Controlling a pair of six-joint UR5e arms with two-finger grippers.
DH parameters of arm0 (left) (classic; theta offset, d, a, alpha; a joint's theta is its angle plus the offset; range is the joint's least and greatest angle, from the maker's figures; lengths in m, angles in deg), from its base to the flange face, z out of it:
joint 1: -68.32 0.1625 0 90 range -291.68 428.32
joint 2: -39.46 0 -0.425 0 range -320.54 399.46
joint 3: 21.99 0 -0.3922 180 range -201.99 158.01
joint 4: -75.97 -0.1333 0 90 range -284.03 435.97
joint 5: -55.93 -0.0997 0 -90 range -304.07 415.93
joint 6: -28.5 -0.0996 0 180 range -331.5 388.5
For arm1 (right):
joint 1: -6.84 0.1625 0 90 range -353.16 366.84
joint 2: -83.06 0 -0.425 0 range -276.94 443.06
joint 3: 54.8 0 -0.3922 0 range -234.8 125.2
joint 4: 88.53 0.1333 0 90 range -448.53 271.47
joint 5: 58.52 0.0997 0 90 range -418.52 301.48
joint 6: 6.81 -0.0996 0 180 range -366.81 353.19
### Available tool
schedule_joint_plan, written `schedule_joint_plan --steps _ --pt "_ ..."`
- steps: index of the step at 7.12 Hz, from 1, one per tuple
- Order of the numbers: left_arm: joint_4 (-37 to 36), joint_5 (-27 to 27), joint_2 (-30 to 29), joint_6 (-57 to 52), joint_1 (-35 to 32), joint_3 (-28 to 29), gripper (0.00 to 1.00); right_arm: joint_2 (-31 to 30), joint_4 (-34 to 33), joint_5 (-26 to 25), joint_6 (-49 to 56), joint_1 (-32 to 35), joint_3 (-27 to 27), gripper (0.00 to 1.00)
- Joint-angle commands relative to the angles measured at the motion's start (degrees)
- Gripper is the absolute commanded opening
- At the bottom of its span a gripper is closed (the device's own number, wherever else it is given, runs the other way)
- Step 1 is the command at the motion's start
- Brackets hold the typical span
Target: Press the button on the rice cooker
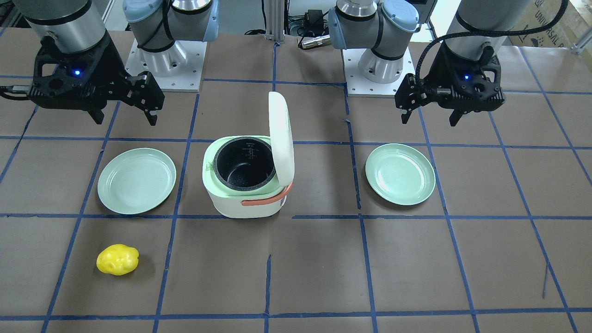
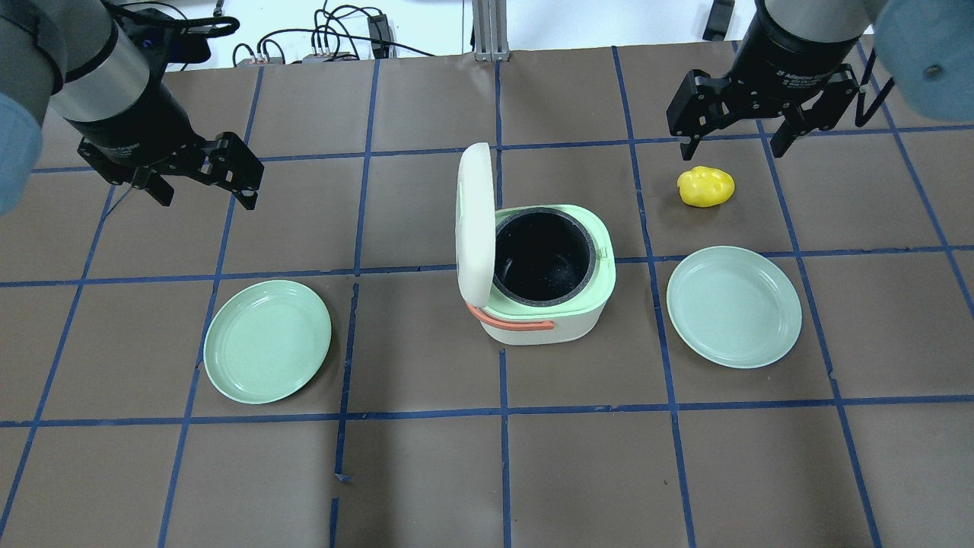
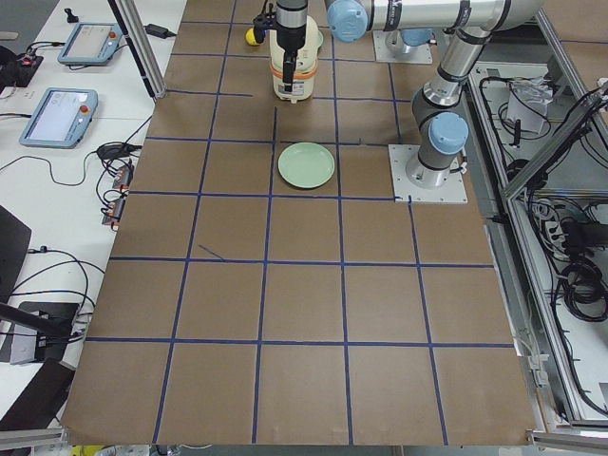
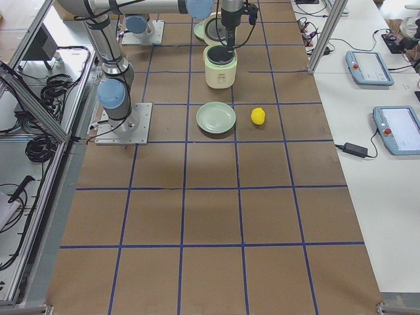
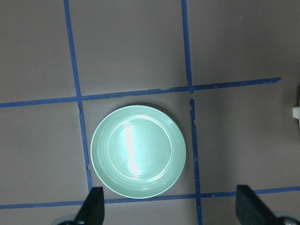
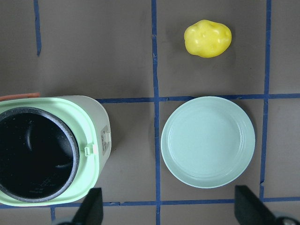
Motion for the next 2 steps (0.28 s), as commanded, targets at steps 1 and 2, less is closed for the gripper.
schedule_joint_plan --steps 1,2 --pt "0.00 0.00 0.00 0.00 -0.06 0.00 1.00 0.00 -0.01 0.00 0.00 0.00 0.04 0.99" --pt "0.00 0.00 0.00 0.00 0.03 0.00 1.00 0.00 -0.01 0.00 0.00 0.00 0.04 0.99"
